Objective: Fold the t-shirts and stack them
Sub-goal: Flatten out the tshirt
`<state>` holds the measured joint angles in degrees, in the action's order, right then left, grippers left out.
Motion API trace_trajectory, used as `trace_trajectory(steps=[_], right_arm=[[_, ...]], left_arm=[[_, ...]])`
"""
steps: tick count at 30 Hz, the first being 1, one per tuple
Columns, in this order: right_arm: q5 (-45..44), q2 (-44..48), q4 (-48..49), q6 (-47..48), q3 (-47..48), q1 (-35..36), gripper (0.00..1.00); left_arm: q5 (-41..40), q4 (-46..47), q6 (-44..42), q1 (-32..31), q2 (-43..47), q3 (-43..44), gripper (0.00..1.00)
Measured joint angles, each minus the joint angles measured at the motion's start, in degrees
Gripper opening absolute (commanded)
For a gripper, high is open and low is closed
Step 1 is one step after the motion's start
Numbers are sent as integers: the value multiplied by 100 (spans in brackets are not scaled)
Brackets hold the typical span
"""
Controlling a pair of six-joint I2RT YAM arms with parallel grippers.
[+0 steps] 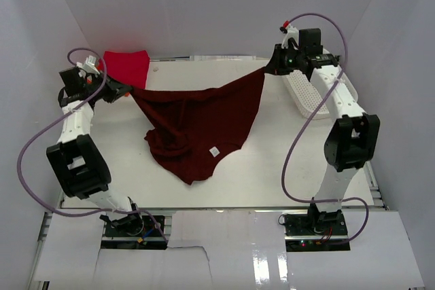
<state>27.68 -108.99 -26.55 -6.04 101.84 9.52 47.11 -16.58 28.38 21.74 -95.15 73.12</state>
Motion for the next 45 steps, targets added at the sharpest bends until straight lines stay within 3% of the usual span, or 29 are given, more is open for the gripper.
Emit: trace_trajectory(steps=[6, 11, 16, 20, 27, 33, 39, 45], right_arm=[[-796, 1456, -98, 481, 2, 555, 8], [-1316, 1307, -503, 857, 1497, 706, 8], [-2253, 520, -750, 1276, 2802, 529, 8], [-2780, 35, -892, 1462, 2999, 308, 8], [-2909, -487, -835, 1567, 3399, 162, 8], [-3300, 85, -2, 1814, 2157, 190, 8], [-3646, 938, 188, 2199, 1523, 184, 8], [-3773, 2896, 675, 2422, 282, 214, 8]], left_arm=[[-227, 181, -94, -343, 1283, -28, 0], [-321, 376, -212, -651, 1340, -52, 0], [-844, 269, -492, -669, 424, 363, 0], [-1189, 109, -608, -669, -505, 1357, 0], [-1412, -13, -671, -909, -1707, 3141, 0], [-1799, -33, -1016, -1676, -1716, 3429, 0], [-1930, 72, -1097, -1862, -929, 2511, 0], [-2146, 282, -1097, -1779, 621, 1300, 0]])
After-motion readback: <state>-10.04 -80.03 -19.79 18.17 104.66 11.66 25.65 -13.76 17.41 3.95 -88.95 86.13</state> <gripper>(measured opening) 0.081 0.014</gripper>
